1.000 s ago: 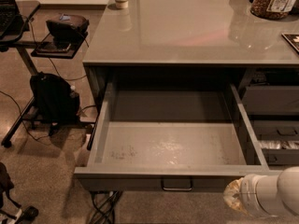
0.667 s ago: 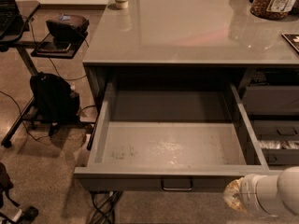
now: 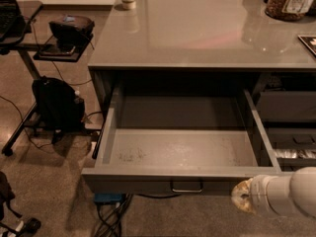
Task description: Close top drawer
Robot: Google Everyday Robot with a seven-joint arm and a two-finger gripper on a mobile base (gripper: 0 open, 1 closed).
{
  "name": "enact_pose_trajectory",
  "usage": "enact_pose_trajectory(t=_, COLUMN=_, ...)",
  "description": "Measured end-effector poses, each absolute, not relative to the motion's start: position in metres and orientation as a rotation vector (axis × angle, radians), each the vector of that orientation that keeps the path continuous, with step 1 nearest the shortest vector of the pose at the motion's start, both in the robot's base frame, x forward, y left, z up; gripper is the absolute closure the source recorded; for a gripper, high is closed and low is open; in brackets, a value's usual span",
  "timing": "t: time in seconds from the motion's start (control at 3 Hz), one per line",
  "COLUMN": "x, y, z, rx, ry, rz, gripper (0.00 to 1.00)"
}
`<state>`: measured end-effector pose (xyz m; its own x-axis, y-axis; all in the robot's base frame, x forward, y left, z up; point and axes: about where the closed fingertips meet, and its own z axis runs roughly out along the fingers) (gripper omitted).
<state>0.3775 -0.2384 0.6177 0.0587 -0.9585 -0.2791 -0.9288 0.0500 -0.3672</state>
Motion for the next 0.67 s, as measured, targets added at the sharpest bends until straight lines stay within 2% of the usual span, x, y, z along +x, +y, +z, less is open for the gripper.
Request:
enact_pose_trajectory(t=0.33, x=0.4095, y=-0.2252, z=0.6324, rx=-1.891, ry=1.793, rz=-0.122, gripper=1.00)
enact_pose_trajectory(t=0.67, x=0.4086, y=-0.2253, z=0.6325, rx=-1.891, ry=1.793, rz=-0.123, gripper=1.00)
